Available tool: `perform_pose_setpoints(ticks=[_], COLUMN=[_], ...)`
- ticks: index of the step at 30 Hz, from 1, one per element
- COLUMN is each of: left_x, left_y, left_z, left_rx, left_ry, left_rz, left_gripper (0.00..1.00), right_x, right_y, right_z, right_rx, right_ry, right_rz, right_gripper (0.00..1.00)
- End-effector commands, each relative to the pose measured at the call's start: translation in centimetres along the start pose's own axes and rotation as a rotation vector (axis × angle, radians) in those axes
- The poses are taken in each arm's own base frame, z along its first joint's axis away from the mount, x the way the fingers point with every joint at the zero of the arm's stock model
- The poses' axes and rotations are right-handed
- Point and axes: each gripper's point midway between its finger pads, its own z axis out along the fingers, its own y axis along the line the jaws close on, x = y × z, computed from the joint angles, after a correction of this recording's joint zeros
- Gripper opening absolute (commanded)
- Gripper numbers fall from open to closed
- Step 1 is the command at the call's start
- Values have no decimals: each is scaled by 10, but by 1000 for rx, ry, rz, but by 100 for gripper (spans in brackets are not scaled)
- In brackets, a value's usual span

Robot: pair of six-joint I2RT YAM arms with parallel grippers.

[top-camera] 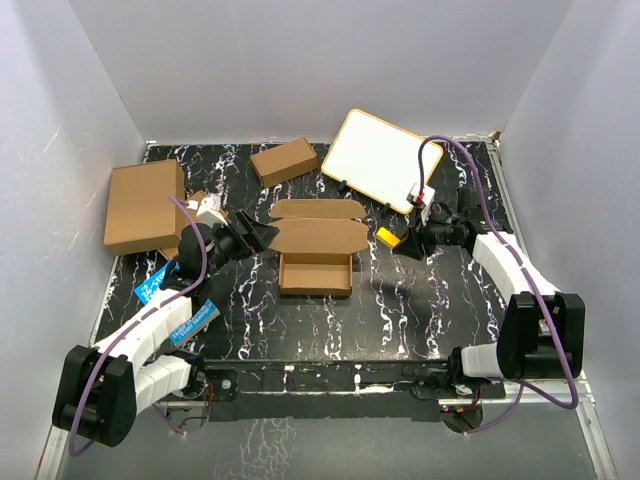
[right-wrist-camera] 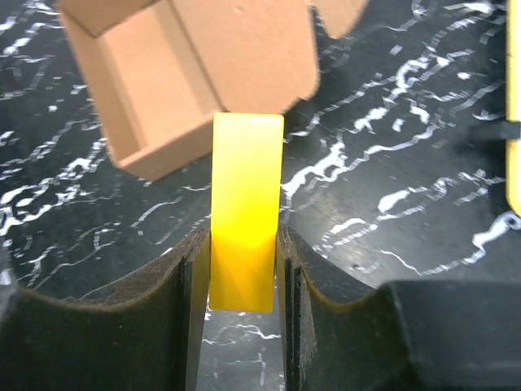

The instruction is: Fold the paper box

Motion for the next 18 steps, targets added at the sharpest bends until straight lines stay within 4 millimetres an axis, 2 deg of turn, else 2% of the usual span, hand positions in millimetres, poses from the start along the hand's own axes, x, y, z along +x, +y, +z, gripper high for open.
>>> perform_pose_setpoints(ticks=[1,4,7,16,18], left_x=[-9,-8,-8,-6,-5], left_y=[-4,-4,-4,-2,-2], left_z=[1,2,2,0,0], left_rx=[12,13,13,8,7], left_ry=[-26,-22,-19,-19,-19], left_rz=[20,18,19,17,14], left_gripper=[96,96,96,96,96], right_x=[-41,-48,-53,-78,-74], right_y=[28,35,56,89,92], right_z=[-5,-3,10,62,70], right_rx=[-169,-206,-283,-407,-418], right_ry=[-152,-164,-148,-75,-61], right_rz=[-106,-129,-182,-302,-296], right_gripper=[9,8,8,8,8])
